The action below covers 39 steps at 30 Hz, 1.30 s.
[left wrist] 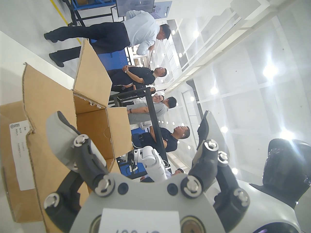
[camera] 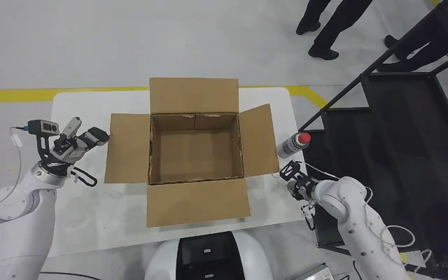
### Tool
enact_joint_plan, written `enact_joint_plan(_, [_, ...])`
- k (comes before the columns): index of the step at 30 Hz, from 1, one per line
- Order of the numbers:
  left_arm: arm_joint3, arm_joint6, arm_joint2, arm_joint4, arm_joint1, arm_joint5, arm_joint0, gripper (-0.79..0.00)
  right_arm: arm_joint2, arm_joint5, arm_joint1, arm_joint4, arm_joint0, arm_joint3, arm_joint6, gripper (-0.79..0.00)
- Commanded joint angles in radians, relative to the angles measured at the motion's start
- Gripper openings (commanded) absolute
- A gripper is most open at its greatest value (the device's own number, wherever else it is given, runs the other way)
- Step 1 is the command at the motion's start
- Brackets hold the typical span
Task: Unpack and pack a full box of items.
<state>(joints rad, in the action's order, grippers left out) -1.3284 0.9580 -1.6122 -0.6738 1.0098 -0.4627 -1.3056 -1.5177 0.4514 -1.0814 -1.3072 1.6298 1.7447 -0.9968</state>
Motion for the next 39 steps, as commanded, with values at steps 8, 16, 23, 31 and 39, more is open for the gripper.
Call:
enact_joint_plan(8, [0.000, 0.000, 0.000, -0.002, 0.000, 0.000, 0.000, 0.000, 0.068, -0.054, -0.008, -0.012, -0.066, -0.106, 0.020, -0.785])
enact_joint_plan(16, [0.000, 0.000, 0.000, -0.002, 0.000, 0.000, 0.000, 0.000, 0.097, -0.068, -0.010, 0.004, -0.095, -0.156, 0.022, 0.000])
enact_joint_plan(23, [0.000, 0.000, 0.000, -0.002, 0.000, 0.000, 0.000, 0.000, 0.022, -0.002, 0.004, 0.073, -0.027, -0.078, 0.034, 0.000])
enact_joint_plan(31, [0.000, 0.000, 0.000, -0.002, 0.000, 0.000, 0.000, 0.000, -0.179, 0.225, 0.036, 0.244, 0.128, 0.063, 0.058, 0.000])
enact_joint_plan(39, [0.000, 0.000, 0.000, -0.002, 0.000, 0.000, 0.000, 0.000, -0.300, 0.349, 0.056, 0.379, 0.204, 0.117, 0.099, 0.000])
